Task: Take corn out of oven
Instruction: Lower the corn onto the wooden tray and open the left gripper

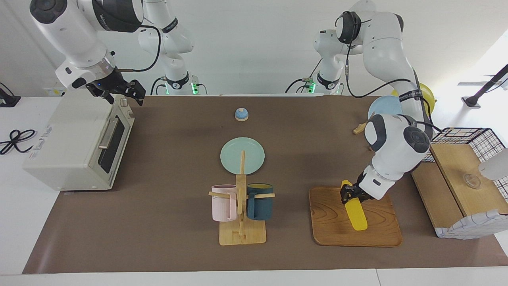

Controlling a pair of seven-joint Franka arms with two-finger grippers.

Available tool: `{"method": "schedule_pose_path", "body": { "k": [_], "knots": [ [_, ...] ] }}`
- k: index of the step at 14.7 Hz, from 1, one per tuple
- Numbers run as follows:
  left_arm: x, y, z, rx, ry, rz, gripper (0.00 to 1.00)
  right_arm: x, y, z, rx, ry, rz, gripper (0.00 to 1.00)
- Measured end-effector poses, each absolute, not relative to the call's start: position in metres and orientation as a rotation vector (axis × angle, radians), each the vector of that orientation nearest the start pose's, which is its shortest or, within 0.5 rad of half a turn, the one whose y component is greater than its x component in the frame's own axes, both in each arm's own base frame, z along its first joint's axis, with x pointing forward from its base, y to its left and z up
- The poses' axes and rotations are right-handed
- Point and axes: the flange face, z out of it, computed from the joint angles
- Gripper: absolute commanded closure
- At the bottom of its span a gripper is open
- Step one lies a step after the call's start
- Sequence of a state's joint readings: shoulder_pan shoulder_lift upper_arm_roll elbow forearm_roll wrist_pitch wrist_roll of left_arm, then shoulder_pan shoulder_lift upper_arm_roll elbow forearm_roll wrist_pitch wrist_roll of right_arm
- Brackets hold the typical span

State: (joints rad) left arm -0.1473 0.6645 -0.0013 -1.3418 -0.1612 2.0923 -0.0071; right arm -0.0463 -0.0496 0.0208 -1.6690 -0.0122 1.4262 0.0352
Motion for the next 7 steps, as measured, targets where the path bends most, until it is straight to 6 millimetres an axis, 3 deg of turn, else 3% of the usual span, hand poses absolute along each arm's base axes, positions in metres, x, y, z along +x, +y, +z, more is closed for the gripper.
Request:
{"method": "schedule_pose_path", "body": {
  "k": [2,4,5,6,7],
  "knots": [
    [0.738,-0.104,0.331,-3.277,0.143,-0.140,1.00,0.518,-0.005,0.600,-3.148,0.069,0.286,0.00],
    [0.739,-0.106,0.324,-3.257,0.175,-0.169,1.00,0.518,0.000,0.602,-3.154,0.049,0.282,0.00],
    [0.738,-0.108,0.318,-3.252,0.186,-0.174,0.78,0.518,0.001,0.601,-3.156,0.048,0.282,0.00],
    [0.736,-0.109,0.313,-3.248,0.203,-0.166,0.01,0.519,0.000,0.601,-3.157,0.051,0.280,0.00],
    [0.736,-0.108,0.312,-3.244,0.236,-0.162,0.00,0.519,-0.002,0.602,-3.158,0.055,0.275,0.00]
  ]
}}
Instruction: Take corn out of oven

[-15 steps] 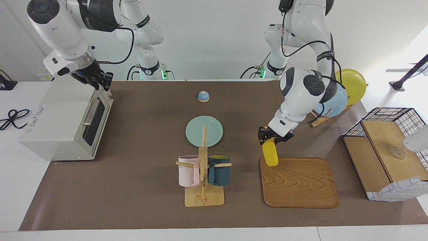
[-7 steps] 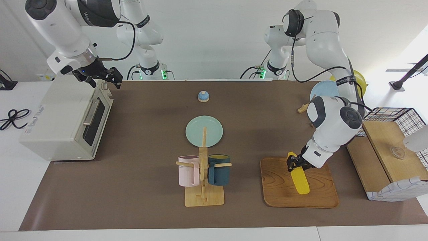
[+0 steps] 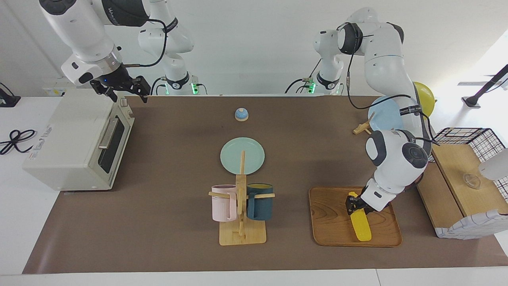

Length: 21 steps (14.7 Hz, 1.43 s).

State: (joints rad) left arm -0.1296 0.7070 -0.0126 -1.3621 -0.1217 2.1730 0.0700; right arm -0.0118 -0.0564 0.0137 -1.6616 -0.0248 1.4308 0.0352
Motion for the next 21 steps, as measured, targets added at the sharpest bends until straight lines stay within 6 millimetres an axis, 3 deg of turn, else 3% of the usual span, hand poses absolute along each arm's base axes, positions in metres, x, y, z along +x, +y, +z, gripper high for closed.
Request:
{"method": "schedule_pose_path", "body": {
  "k": [4,6,9,12,17,21],
  "knots": [
    [0.735,-0.106,0.316,-3.237,0.296,-0.161,0.00,0.521,-0.006,0.601,-3.156,0.068,0.276,0.00],
    [0.733,-0.105,0.334,-3.238,0.299,-0.166,0.00,0.522,-0.007,0.598,-3.155,0.069,0.283,0.00],
    [0.724,-0.095,0.390,-3.235,0.293,-0.171,0.00,0.524,-0.007,0.596,-3.155,0.070,0.287,0.00],
    [0.700,-0.076,0.460,-3.234,0.254,-0.109,0.00,0.526,-0.009,0.597,-3.156,0.077,0.261,0.00],
    [0.641,-0.066,0.562,-3.193,0.120,0.014,0.00,0.527,-0.015,0.598,-3.155,0.095,0.250,0.00],
    [0.572,-0.056,0.639,-3.174,0.089,0.130,0.00,0.527,-0.015,0.598,-3.156,0.094,0.246,0.00]
  ]
}}
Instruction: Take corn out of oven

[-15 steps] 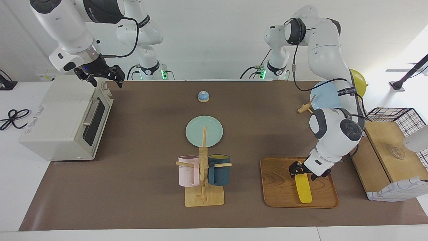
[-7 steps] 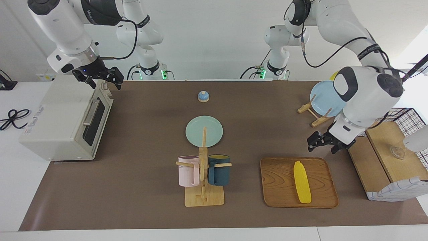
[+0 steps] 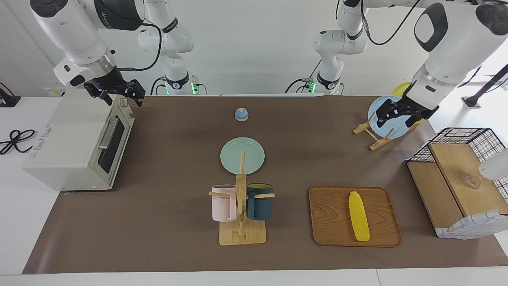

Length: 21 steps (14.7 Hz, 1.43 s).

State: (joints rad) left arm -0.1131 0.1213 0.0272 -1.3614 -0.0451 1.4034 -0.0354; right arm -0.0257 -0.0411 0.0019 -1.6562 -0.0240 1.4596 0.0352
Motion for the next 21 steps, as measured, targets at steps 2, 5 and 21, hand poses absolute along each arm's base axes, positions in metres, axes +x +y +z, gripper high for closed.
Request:
{"method": "schedule_pose_path", "body": {
  "k": [2,5,21],
  "knots": [
    [0.540,-0.052,0.661,-3.170,0.087,0.160,0.00,0.527,-0.015,0.599,-3.156,0.094,0.238,0.00],
    [0.507,-0.048,0.653,-3.166,0.083,0.206,0.00,0.528,-0.015,0.599,-3.156,0.094,0.234,0.00],
    [0.537,-0.051,0.612,-3.175,0.075,0.100,0.00,0.528,-0.015,0.598,-3.156,0.094,0.235,0.00]
  ]
}}
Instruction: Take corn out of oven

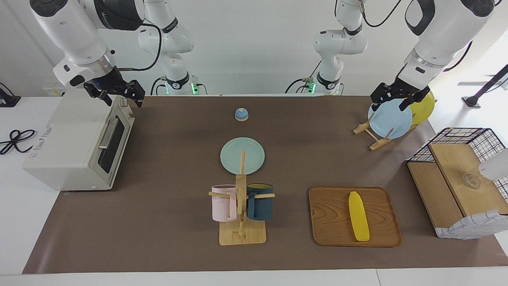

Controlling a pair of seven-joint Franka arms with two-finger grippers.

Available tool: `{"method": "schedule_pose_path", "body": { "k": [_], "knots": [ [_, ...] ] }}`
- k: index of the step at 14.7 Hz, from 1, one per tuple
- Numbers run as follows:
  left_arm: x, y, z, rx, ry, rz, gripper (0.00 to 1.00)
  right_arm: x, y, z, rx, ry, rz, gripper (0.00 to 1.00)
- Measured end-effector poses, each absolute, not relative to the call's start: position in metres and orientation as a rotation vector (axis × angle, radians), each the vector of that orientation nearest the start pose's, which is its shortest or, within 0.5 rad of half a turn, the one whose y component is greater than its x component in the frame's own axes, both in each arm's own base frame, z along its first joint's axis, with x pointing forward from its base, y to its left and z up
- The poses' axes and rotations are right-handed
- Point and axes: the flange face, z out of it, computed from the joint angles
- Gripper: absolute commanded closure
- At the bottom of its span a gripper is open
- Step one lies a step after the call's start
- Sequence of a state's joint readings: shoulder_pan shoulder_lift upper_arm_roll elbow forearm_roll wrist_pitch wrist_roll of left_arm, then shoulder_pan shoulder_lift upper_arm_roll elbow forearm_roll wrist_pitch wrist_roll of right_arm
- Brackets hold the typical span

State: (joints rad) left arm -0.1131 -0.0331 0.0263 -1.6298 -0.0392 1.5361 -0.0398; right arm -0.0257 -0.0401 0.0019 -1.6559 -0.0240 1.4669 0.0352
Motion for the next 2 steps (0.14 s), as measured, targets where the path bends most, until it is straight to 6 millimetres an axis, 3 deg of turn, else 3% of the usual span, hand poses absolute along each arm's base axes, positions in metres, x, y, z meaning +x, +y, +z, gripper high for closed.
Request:
{"method": "schedule_pose_path", "body": {
  "k": [2],
  "knots": [
    [0.5369,-0.0508,0.6132,-3.175,0.075,0.099,0.00,0.5281,-0.0153,0.5983,-3.156,0.094,0.235,0.00]
  ]
}}
